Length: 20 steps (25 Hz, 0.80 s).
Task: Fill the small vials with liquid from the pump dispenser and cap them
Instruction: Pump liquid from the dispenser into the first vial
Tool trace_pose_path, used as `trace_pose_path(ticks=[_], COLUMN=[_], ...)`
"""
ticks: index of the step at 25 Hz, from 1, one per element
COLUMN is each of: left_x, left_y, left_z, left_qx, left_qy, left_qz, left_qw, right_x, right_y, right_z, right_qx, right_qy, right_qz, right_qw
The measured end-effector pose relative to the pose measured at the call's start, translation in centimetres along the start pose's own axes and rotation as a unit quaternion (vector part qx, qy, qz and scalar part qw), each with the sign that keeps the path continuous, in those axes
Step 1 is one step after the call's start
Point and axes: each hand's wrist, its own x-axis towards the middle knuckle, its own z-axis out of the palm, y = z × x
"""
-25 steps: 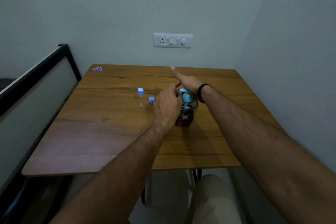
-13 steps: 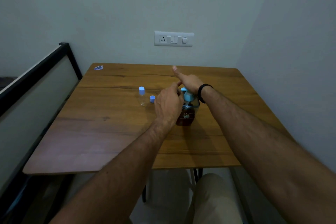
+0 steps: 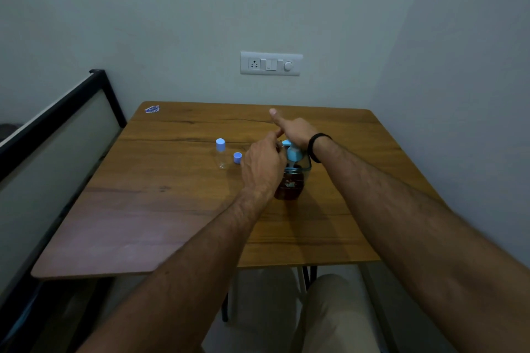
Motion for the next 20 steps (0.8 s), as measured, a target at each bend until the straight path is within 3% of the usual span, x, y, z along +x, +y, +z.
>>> trace_pose_path(ticks=[3, 8, 12, 17, 20], left_x=[-0.25, -0.09, -0.14, 0.09, 0.14], left_y=[0.19, 0.0, 0.12, -0.2, -0.1], left_z=[-0.28, -0.16, -0.23, 0.24, 0.18], left_qx=[-0.011, 0.001, -0.013, -0.003, -0.01], left_qy=[0.005, -0.002, -0.002, -0.001, -0.001], left_qz=[0.009, 0.003, 0.01, 0.005, 0.006], left_qw=[1.0, 1.0, 1.0, 1.0, 1.0], right_x=[-0.37, -0.15, -0.43, -0.16, -0.3], right_y=[-0.24, 0.06, -0.27, 0.02, -0.38], right_z=[-0.42, 0.34, -0.33, 0.27, -0.47], right_qx=[0.021, 0.012, 0.012, -0.002, -0.006], right_qy=[-0.049, 0.031, -0.043, 0.02, -0.045], right_qz=[0.018, -0.011, 0.015, -0.014, 0.006], right_qw=[0.998, 0.999, 0.999, 1.0, 0.999])
